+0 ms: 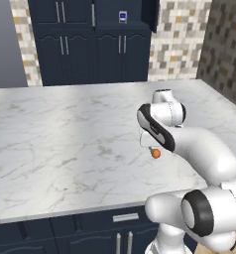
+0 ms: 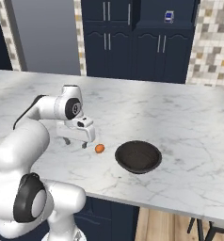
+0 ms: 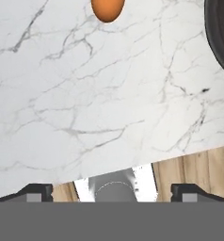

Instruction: Pick the egg and butter from the fridge and place them by the bowl for mixing.

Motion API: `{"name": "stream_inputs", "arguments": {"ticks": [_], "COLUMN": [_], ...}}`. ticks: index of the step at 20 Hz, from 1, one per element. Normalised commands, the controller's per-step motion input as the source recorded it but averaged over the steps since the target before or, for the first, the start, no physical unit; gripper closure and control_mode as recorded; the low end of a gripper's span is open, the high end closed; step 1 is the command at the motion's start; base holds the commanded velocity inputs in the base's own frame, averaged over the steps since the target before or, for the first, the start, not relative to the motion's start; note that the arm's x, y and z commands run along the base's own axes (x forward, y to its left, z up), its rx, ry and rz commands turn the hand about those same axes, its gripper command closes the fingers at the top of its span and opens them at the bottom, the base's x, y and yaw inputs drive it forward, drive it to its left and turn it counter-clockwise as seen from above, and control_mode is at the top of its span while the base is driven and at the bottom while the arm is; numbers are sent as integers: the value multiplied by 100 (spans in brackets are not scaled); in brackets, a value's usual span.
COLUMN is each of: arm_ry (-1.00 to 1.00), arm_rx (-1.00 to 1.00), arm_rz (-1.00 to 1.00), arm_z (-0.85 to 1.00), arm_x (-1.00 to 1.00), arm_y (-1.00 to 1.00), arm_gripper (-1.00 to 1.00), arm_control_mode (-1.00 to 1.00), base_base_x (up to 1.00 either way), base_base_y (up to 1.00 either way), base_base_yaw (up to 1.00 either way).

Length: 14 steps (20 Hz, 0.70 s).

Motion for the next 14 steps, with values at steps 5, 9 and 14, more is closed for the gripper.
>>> {"name": "stream_inputs", "arguments": {"ticks": [5,9,14], "arm_ry": [-21,0,0], "arm_rx": [6,0,0], "arm_rz": [0,0,0], "arm_z": [0,0,0], "arm_x": [-26,0,0], "arm_y": [1,0,0], "arm_gripper": [-100,-100,-100], "arm_control_mode": [-100,100,100], "base_base_x": [0,-5,-41], "base_base_y": [0,0,25], "base_base_yaw": [0,1,47]}}
